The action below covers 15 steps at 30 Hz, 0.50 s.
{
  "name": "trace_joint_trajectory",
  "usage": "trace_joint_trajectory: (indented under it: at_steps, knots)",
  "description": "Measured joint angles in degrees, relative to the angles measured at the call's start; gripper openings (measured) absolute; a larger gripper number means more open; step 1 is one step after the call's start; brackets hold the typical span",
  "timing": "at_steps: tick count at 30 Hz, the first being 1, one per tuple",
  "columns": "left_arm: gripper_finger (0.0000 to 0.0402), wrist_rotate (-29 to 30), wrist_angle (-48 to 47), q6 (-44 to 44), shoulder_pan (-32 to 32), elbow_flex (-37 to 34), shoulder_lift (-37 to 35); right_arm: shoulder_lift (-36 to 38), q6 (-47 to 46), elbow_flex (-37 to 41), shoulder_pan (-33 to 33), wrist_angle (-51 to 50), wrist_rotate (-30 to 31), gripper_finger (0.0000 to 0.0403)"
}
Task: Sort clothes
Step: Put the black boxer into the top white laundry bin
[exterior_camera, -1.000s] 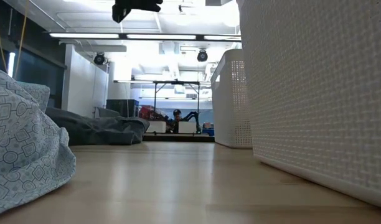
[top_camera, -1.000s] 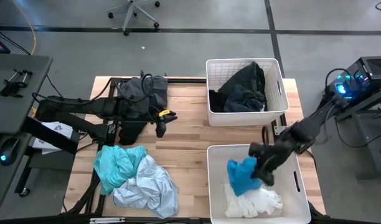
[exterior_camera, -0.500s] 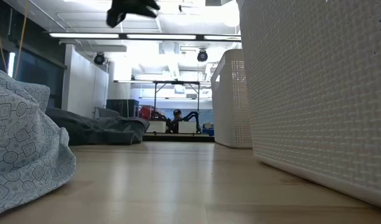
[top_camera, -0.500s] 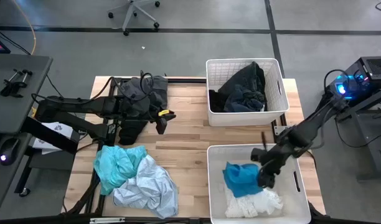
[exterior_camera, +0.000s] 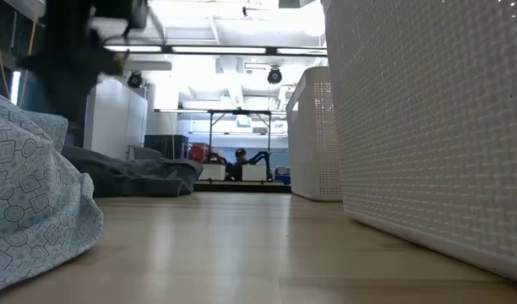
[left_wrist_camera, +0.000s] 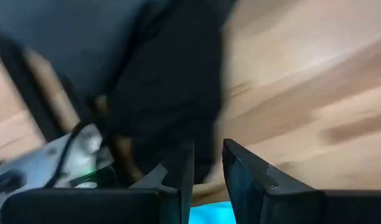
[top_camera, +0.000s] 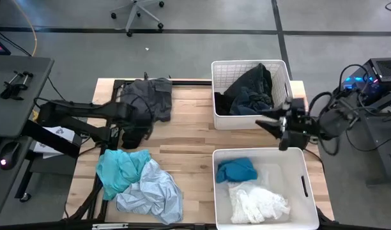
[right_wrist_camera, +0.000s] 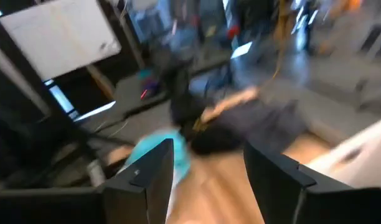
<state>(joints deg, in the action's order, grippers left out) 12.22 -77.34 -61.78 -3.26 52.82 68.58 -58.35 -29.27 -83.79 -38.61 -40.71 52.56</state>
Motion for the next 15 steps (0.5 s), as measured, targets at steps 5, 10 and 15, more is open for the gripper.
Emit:
trace_joint_trajectory:
  at_steps: [5,10,15]
  knots:
    - [0.0106,-5.97,7.42,-0.73,-1.33,-12.22,-0.32,-0.89,6.18,0.00,0.58,2.62,2.20,0.0181]
    - [0.0134,-1.34,11.81,-2.34,-3.27,-12.46,2.89,-2.68,5.56,0.26,2.28,2.22,0.78,0.0181]
    - [0.0117,-2.70,18.44,3.71,-6.57,-14.00,6.69,-5.12,5.32,0.27,4.61,2.21,0.28,0.0181]
